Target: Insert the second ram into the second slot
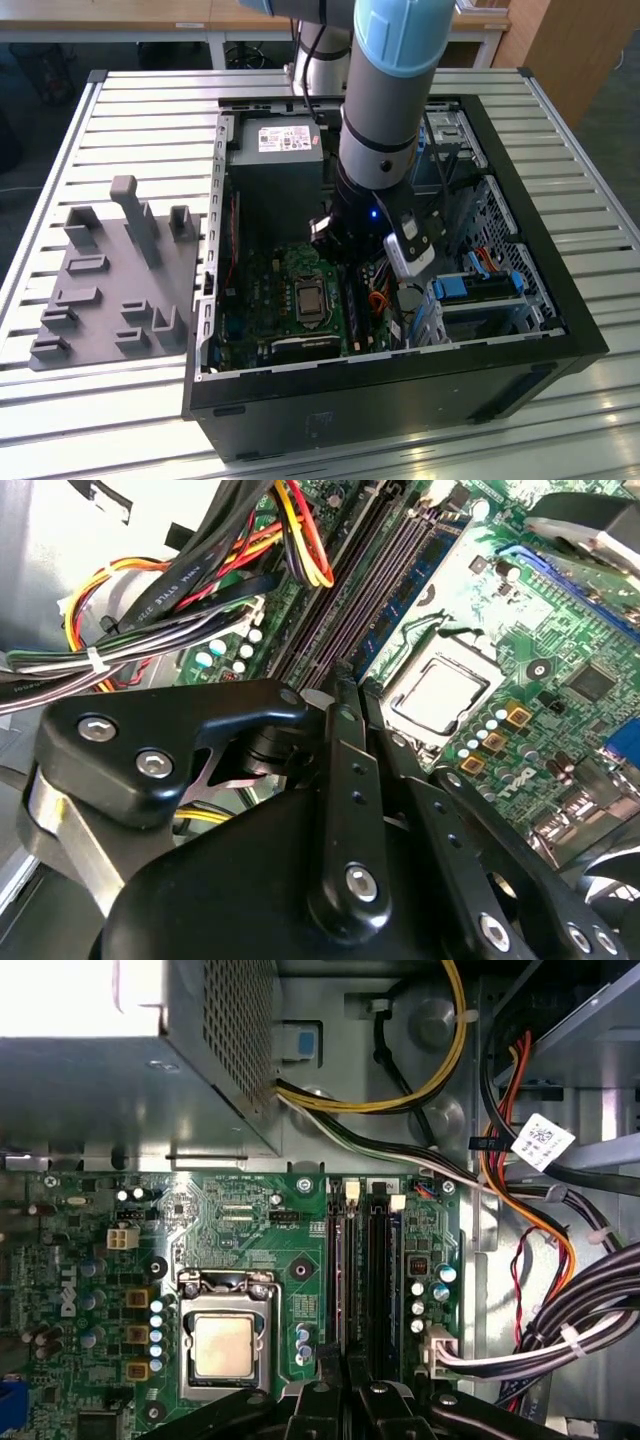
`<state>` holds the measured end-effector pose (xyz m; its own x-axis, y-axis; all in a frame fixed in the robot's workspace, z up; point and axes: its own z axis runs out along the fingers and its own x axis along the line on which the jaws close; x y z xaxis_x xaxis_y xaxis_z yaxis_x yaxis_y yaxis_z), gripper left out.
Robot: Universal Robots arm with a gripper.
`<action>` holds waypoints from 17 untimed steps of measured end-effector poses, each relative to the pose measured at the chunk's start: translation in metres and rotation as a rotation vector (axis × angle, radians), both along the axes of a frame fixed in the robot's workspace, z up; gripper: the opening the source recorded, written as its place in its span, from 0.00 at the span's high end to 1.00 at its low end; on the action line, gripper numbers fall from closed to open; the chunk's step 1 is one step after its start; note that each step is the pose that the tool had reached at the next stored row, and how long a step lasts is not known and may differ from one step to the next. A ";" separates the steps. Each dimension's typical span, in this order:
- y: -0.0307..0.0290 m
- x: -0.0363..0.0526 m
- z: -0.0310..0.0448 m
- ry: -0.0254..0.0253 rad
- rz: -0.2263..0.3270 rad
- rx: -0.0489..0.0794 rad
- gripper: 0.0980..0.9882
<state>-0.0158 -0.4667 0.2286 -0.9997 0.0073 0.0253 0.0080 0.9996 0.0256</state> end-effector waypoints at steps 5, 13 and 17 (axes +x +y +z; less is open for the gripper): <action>0.0000 0.0018 -0.0015 0.0005 0.000 0.000 0.96; 0.0005 0.0031 -0.0031 0.0006 0.000 0.000 0.96; 0.0008 0.0038 -0.0034 0.0006 0.000 0.000 0.96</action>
